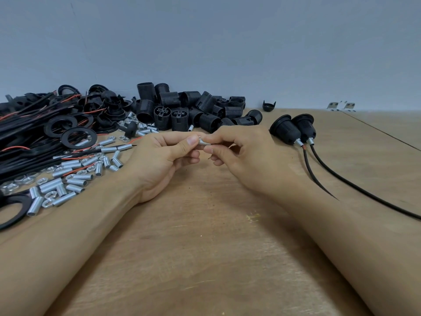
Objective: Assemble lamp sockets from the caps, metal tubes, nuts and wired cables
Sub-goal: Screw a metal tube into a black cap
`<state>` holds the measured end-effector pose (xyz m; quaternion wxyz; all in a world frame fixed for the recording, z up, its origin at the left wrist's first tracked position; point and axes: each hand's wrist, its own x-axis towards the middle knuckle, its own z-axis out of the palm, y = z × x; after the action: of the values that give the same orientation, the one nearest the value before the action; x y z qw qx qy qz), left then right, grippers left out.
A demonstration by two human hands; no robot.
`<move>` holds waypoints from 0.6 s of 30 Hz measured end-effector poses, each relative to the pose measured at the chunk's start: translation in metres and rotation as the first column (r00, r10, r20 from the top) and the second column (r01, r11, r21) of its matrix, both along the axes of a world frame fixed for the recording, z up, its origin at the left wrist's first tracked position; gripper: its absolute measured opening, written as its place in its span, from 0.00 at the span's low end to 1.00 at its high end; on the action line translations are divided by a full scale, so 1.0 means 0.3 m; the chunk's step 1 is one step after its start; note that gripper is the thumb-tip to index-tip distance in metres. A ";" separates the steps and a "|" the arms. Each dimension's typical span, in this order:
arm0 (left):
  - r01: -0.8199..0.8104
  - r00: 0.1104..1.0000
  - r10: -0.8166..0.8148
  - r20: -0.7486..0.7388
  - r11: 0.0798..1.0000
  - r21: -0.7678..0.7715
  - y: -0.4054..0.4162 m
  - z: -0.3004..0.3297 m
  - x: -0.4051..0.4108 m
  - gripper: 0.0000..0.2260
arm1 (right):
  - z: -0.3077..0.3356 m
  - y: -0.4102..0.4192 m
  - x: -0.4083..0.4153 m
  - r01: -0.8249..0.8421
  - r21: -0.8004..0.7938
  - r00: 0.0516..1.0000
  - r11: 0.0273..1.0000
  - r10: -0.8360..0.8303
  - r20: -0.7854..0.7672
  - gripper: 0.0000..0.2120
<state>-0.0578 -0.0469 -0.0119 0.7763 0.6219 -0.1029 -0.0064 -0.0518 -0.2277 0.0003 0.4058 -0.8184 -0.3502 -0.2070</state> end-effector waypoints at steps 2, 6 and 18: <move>-0.009 1.000 0.009 0.002 1.000 0.011 -0.004 0.001 -0.003 0.09 | 0.004 0.001 -0.003 0.000 -0.021 0.998 1.000 0.001 0.063 0.06; -0.040 0.999 0.039 0.034 0.998 0.047 -0.006 0.003 -0.005 0.08 | 0.001 0.000 -0.002 0.021 0.046 0.998 0.999 -0.018 -0.060 0.06; -0.085 0.996 0.082 0.042 0.995 0.056 -0.011 0.002 -0.007 0.08 | 0.007 0.001 -0.006 0.001 -0.029 0.999 1.000 0.000 0.040 0.03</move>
<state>-0.0599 -0.0501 -0.0112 0.7553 0.6480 -0.0920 0.0354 -0.0535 -0.2274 0.0024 0.3870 -0.8199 -0.3611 -0.2183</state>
